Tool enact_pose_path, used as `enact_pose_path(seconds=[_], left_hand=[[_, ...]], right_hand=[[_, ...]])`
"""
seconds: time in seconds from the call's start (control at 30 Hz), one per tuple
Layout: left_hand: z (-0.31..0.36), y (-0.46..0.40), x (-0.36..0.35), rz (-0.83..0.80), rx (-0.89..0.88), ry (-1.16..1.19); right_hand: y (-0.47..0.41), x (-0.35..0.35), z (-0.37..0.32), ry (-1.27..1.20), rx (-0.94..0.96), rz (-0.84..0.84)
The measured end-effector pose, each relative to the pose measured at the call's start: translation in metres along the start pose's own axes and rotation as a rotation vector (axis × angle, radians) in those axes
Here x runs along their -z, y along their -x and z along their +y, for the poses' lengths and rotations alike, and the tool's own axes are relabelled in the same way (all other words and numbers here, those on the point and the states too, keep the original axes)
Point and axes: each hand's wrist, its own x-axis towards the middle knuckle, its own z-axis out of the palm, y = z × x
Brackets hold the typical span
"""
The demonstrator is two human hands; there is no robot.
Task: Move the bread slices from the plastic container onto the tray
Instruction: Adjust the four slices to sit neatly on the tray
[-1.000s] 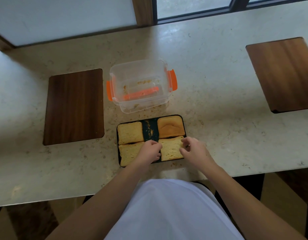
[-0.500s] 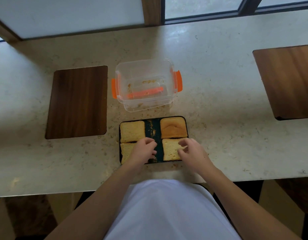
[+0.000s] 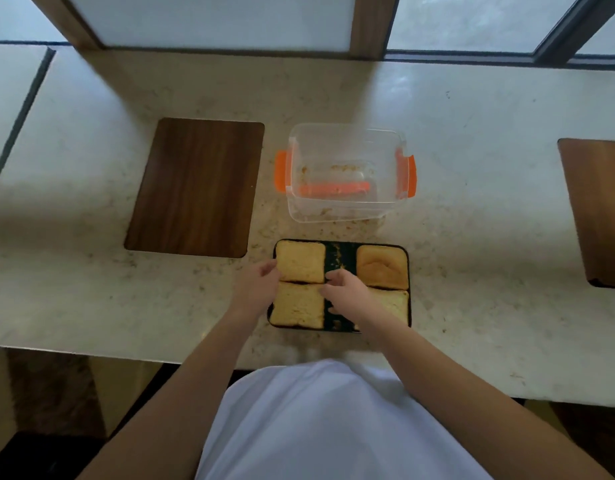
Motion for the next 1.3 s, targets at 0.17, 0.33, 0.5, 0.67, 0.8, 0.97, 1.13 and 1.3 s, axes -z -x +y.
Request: enact_pose_path(seconds=[0.17, 0.33, 0.5, 0.67, 0.8, 0.97, 1.13, 1.3], left_hand=[[0.002, -0.01, -0.003, 0.059, -0.017, -0.136], [-0.001, -0.012, -0.006, 0.057, -0.039, -0.151], [0.002, -0.013, -0.006, 0.044, -0.027, -0.132], [0.006, -0.012, -0.012, 0.013, -0.031, -0.144], [0.008, -0.009, -0.021, -0.02, -0.044, -0.143], [0.007, -0.007, -0.026, -0.022, -0.056, -0.15], [0.007, -0.005, -0.02, 0.017, -0.055, -0.117], [-0.006, 0.003, -0.007, 0.033, -0.029, -0.112]], right_hand=[[-0.015, -0.01, -0.011, 0.115, 0.002, 0.092], [-0.022, -0.016, -0.008, 0.172, 0.018, 0.14], [-0.023, -0.014, -0.006, 0.18, 0.018, 0.156], [-0.02, -0.01, -0.002, 0.161, 0.037, 0.162], [-0.016, -0.004, 0.003, 0.137, 0.025, 0.18], [-0.015, 0.001, 0.005, 0.131, 0.037, 0.195], [-0.013, 0.002, 0.004, 0.146, 0.04, 0.182], [-0.002, 0.005, 0.013, 0.14, 0.043, 0.182]])
